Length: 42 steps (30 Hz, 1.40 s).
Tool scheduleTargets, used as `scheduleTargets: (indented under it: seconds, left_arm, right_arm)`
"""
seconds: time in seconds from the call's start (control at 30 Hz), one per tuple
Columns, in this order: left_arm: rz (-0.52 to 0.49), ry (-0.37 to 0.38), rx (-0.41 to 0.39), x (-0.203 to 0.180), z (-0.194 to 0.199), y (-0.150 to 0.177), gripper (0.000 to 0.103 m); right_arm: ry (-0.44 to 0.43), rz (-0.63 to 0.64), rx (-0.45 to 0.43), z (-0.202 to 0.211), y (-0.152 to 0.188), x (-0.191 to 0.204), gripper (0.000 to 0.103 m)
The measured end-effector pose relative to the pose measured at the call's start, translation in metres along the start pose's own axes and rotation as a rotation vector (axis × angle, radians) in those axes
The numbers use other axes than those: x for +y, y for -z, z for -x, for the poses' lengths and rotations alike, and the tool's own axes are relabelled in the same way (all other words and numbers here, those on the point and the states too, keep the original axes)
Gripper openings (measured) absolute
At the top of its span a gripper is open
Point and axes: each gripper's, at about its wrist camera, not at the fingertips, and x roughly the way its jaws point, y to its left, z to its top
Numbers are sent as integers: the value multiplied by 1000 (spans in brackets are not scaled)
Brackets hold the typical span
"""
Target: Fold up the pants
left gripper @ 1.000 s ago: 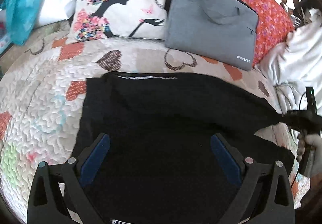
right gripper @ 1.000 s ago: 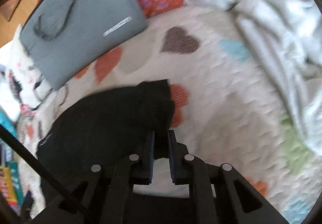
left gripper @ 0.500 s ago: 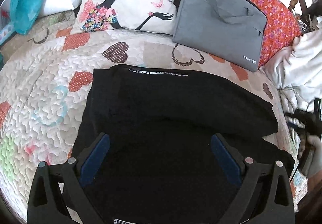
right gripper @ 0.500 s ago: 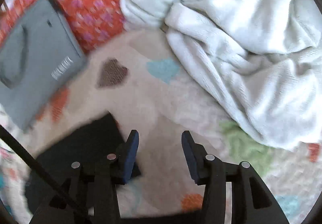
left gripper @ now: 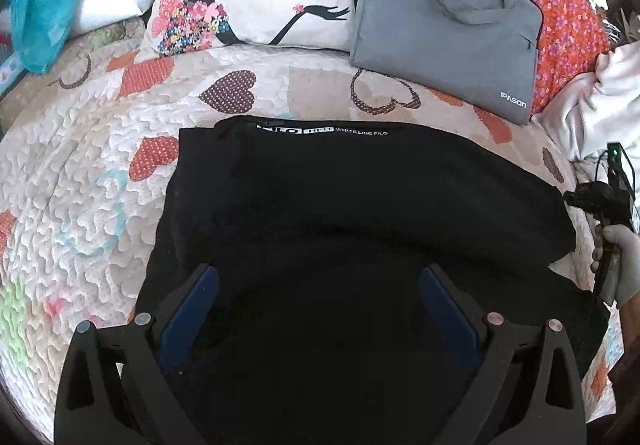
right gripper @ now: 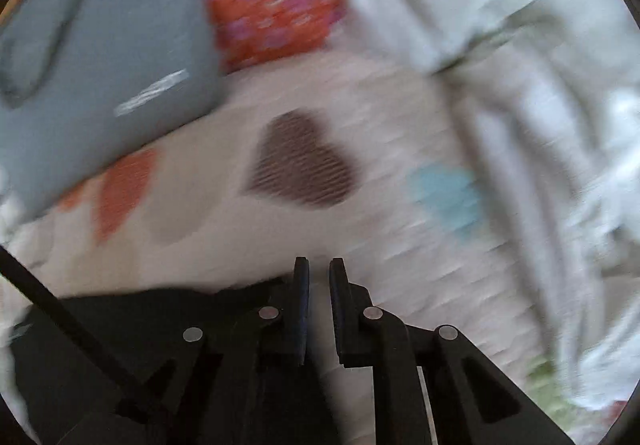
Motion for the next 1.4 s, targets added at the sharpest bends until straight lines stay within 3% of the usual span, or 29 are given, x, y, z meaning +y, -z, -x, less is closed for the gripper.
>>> scheduleTargets:
  seconds: [0.1,0.2,0.27,0.33,0.37,0.53,0.6,0.67,0.73,0.93,1.13,1.23,1.4]
  left_arm:
    - [4,1,-13,1,4,-2,100]
    - [8,-7,-55,4,17,-5,100]
    - [17,-26,-94,8,28,-9,100]
    - [35,-46,-136,15,39,-13,100]
    - [44,-53,-151,18,43,-14,100]
    - [104,-98,-255,40,72,-18,100]
    - [135,-117,-290,52,83,-18,100]
    - [181,-140,-326,70,96,-14,100]
    - [219,-166,-343,87,102,-10,100]
    - [263,-197,-299,122,103,-8,100]
    - [73,-252,-217,108,58,-43,100]
    - [50,-217,-143,108,20,-63,100]
    - [89,-126,-87,110,-21,-87,100]
  right_arm:
    - [-119,-144,17,11,-4,-29,11]
    - [-212,-169,-41,41,-8,-34,18]
    - [-275,-162,-112,75,-4,-34,53]
    - [-354,-169,-204,113,4,-35,72]
    - [-382,-169,-240,129,10,-33,76]
    - [-516,-99,-332,177,32,-12,78]
    - [-608,-114,-293,178,44,-6,79]
    - [-780,-165,-158,164,58,-6,83]
    - [-898,-193,-41,152,77,0,83]
    - [-839,-101,51,156,103,26,80]
    - [-724,9,92,124,106,36,80]
    - [-691,-11,109,103,92,32,80]
    - [-615,-24,100,74,62,30,80]
